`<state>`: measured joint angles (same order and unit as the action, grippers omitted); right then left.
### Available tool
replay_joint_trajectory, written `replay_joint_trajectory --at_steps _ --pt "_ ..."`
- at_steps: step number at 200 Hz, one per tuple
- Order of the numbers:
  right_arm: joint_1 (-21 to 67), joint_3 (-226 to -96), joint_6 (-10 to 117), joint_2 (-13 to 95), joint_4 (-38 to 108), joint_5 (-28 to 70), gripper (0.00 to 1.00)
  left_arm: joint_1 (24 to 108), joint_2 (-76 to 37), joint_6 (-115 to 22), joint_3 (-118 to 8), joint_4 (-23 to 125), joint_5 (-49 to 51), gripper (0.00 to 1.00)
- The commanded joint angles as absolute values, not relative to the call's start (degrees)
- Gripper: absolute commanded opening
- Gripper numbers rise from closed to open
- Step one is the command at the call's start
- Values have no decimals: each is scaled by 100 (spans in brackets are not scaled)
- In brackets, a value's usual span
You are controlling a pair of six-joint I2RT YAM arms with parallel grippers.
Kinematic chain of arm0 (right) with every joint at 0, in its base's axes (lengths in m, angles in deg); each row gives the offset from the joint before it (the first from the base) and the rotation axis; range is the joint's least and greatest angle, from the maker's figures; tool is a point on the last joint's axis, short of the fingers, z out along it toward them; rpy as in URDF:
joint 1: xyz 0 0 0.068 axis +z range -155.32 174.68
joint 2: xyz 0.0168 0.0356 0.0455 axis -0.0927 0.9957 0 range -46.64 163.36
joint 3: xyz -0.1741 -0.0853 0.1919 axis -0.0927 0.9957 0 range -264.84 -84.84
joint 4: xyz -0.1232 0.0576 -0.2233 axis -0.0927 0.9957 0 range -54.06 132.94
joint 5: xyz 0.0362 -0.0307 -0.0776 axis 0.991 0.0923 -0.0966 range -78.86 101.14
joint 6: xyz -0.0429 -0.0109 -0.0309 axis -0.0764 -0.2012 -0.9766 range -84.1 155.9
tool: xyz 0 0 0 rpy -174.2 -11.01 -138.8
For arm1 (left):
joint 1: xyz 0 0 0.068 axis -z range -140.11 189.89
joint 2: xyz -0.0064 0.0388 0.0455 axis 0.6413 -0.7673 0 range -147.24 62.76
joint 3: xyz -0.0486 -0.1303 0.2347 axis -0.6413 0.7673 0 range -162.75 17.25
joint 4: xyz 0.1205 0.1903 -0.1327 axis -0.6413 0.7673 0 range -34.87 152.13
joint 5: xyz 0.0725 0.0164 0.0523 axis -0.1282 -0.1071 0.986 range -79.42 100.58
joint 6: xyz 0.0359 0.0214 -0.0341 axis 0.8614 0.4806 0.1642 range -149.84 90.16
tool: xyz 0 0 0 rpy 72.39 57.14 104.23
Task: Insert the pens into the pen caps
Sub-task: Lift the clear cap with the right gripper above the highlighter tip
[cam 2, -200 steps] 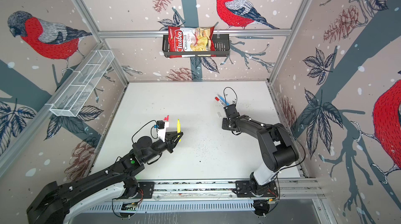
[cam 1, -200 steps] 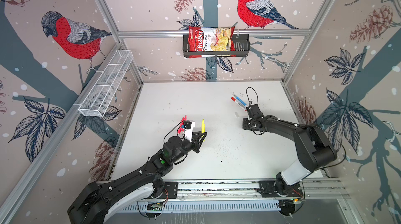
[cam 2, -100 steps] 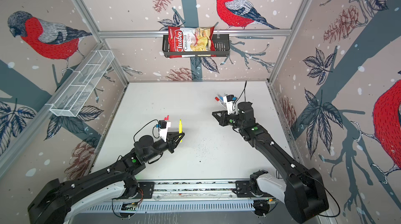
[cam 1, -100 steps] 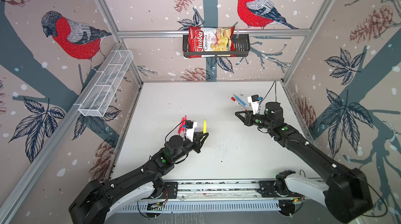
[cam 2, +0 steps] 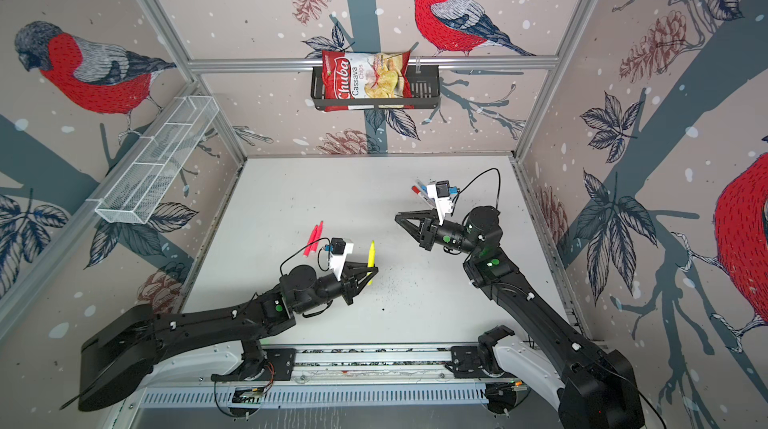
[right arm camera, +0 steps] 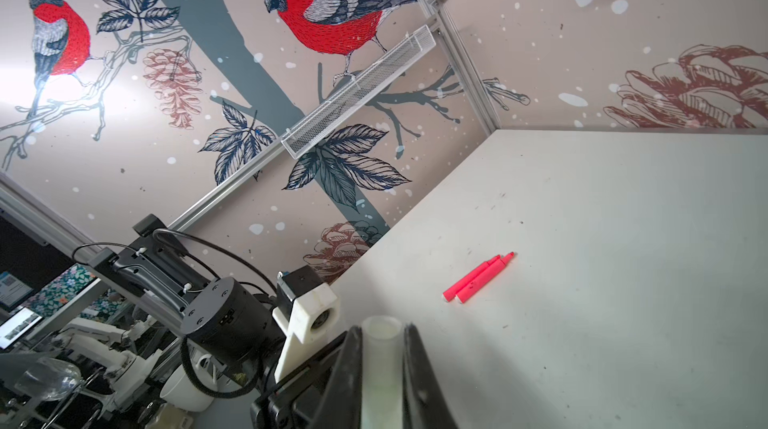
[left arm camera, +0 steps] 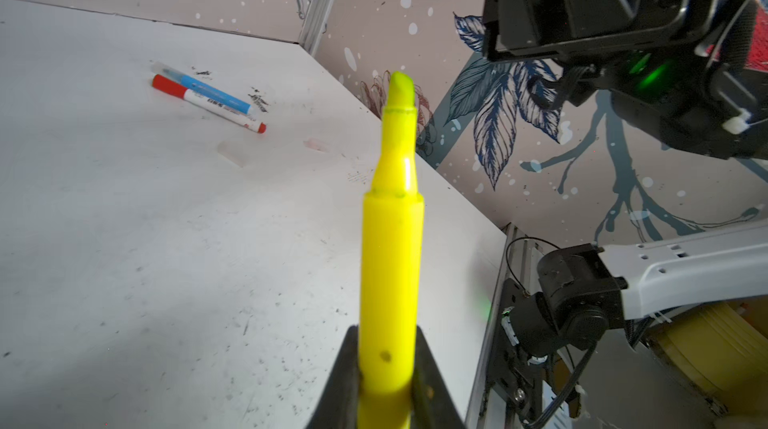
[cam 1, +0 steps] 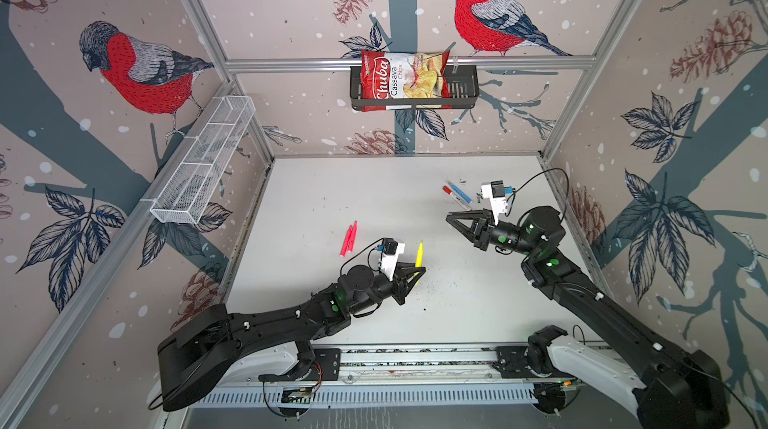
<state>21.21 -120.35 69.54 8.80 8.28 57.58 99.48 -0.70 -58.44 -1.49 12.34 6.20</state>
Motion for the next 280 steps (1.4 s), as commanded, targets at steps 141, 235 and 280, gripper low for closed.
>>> replay_joint_trajectory --at_steps 141,235,280 --pt "2824 -11947 7571 820 -446 5261 9 10456 -443 -5708 -500 113 927 0" --pt "3045 -11820 7633 907 -620 4916 8 10515 -442 -5711 -544 46 997 0" --pt "3133 -11728 7684 917 -748 4850 9 10523 -493 -5693 -618 45 1001 0"
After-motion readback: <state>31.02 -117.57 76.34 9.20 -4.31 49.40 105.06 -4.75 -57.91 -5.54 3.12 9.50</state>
